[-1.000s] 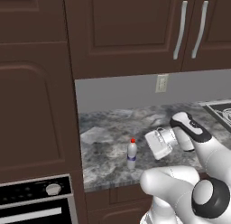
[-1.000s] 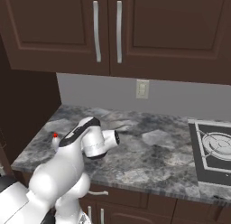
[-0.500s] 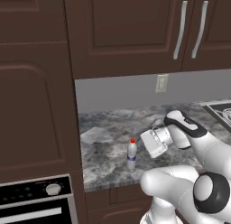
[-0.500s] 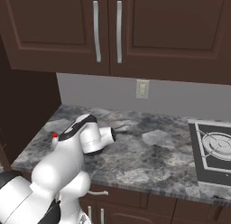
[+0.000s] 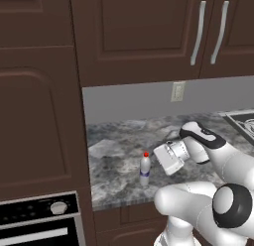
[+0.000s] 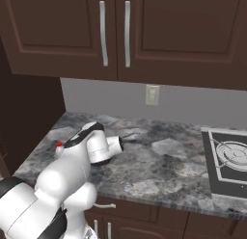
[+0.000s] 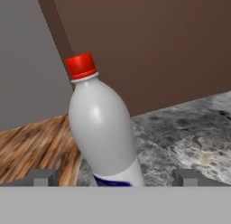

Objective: Place the drinks on the dining counter in a tight cluster.

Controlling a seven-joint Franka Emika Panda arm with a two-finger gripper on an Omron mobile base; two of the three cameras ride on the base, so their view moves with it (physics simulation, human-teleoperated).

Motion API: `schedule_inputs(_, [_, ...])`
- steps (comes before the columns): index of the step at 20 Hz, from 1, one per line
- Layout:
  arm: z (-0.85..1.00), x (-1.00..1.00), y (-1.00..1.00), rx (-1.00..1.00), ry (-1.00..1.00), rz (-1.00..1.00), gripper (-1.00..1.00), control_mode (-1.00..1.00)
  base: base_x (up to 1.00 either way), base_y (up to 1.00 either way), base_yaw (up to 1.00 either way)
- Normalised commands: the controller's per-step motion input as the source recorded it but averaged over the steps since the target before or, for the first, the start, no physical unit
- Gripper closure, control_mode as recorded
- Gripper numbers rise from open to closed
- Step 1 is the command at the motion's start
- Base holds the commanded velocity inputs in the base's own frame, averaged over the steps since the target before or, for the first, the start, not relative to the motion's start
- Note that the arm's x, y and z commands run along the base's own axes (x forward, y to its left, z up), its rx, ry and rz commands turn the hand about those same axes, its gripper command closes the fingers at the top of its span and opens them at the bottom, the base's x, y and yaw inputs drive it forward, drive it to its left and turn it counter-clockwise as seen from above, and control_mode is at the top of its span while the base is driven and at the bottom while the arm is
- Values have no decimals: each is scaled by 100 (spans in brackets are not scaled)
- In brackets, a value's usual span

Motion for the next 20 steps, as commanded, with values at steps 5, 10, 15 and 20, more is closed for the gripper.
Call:
schedule_inputs(5, [-4, -13, 20, 0, 0, 0, -100, -100, 0, 0, 0])
schedule_inputs(10, [0, -1, 17, 0, 0, 0, -100, -100, 0, 0, 0])
schedule_inputs(15, [-1, -1, 9, 0, 1, 0, -100, -100, 0, 0, 0])
schedule_inputs(20, [-2, -8, 11, 0, 0, 0, -100, -100, 0, 0, 0])
